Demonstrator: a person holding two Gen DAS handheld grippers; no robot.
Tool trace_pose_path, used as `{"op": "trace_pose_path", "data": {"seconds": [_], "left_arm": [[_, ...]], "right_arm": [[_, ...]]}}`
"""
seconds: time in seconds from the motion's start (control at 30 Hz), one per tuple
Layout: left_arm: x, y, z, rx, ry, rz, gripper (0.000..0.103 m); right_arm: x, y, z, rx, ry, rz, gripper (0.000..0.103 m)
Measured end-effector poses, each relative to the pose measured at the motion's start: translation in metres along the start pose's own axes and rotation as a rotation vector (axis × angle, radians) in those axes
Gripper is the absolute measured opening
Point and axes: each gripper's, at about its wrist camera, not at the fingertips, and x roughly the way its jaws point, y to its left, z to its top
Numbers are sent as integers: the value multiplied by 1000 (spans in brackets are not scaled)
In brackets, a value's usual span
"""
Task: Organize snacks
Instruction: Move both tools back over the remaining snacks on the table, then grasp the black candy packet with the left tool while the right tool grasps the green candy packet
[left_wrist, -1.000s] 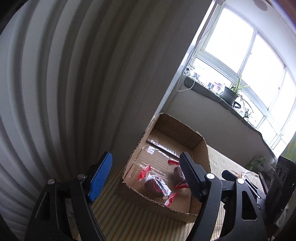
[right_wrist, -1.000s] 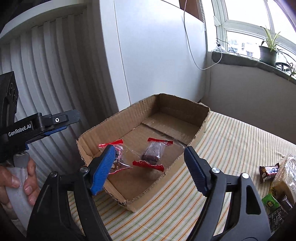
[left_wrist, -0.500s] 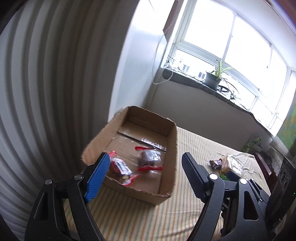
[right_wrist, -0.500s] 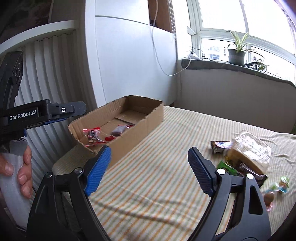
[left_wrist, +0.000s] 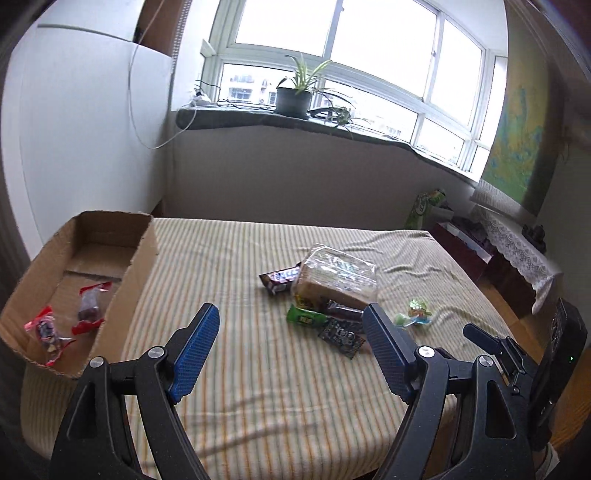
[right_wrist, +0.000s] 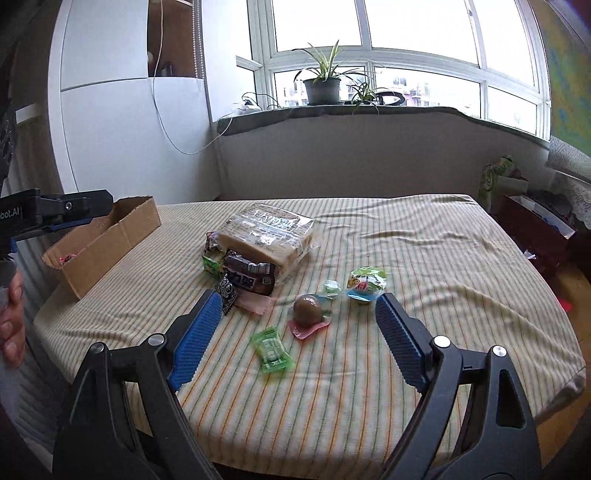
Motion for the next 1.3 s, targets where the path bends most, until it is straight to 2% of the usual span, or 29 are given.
{"op": "trace_pose_path", "data": {"seconds": [0.1, 0.33, 0.43, 0.6, 0.67, 0.8, 1.0, 1.07, 1.13, 1.17, 1.2, 1.23, 1.3], "left_arm": [[9, -14, 0, 25, 6, -9, 80], [58, -35, -20, 92, 83, -4, 80], [79, -36, -40, 75, 147, -3, 80], [92, -32, -69, 45, 221, -1, 80], [90, -35, -72, 66, 203, 8, 80], [98, -40, -66, 93, 215, 7, 80], [116, -50, -59, 155, 227, 5, 80], [118, -49, -57, 153, 232, -8, 80], [118, -47, -55, 146, 234, -24, 79], [118, -46, -54, 142, 234, -29, 76], [118, -44, -54, 136, 231, -32, 69], [117, -42, -53, 129, 227, -36, 64], [117, -38, -52, 121, 219, -55, 33]], "right_arm": [[1, -2, -5, -15, 7, 13, 88], [29, 4, -40, -56, 131, 26, 88], [30, 7, -52, -69, 156, 41, 88], [27, 11, -61, -113, 140, 31, 87], [28, 11, -59, -113, 145, 34, 84], [37, 14, -51, -134, 164, 42, 77], [50, 25, -40, -183, 186, 61, 58], [56, 27, -37, -183, 189, 68, 55], [59, 28, -35, -184, 193, 74, 43], [59, 29, -35, -186, 193, 74, 39], [60, 31, -35, -188, 194, 74, 27], [60, 31, -34, -189, 193, 73, 23], [59, 31, -35, -187, 191, 70, 23]]}}
